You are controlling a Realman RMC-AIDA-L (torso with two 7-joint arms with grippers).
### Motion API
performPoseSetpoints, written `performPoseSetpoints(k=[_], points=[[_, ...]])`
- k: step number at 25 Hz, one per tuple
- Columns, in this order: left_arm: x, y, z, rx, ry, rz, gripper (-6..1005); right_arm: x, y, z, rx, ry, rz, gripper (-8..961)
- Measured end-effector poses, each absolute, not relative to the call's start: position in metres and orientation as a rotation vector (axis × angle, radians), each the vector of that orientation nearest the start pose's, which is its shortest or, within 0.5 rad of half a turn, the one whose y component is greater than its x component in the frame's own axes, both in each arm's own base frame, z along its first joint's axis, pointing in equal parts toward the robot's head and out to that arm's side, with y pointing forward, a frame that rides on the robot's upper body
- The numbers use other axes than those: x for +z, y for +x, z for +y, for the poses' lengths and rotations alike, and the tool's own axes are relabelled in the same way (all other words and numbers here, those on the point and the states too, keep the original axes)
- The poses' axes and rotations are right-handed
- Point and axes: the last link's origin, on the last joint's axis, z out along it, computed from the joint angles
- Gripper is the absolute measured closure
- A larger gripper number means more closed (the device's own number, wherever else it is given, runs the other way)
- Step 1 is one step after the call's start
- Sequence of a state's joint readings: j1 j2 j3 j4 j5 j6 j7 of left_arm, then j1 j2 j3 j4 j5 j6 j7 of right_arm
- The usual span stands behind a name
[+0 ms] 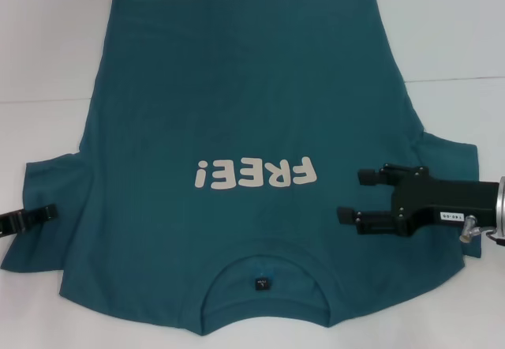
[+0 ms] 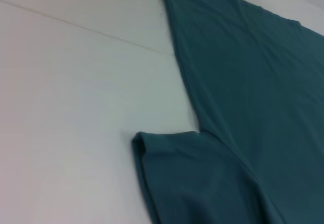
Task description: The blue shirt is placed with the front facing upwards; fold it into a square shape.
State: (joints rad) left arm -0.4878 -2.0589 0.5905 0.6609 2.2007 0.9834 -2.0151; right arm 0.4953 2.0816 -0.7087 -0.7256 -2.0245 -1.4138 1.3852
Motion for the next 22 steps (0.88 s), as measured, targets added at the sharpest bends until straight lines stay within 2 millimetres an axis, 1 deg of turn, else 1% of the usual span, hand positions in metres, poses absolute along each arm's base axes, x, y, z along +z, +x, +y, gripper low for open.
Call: performPoseSetpoints(k=[3,8,16,22], points=[[0.0355,-0.3628,0.3603,-0.401,-1.917,-1.442,358,0.0084,0.2822,0.3416,0.525,-2.611,0.62,35],[0.0365,-0.362,0.3603,-0.4,-1.921,-1.433,593,0.0081,0.2821,0.3407,0.528,-2.614,0.622,34],[0.0367,-0.3613,0.3591,-0.394,-1.934,-1.419,833,0.0084,0.2818,0.3406,0.534,-2.614,0.636,34],[0.0359,-0.3613,0.3586,-0.385,-1.947,-1.405,994,0.0089,0.2818,0.3408,0.535,-2.613,0.638,34]])
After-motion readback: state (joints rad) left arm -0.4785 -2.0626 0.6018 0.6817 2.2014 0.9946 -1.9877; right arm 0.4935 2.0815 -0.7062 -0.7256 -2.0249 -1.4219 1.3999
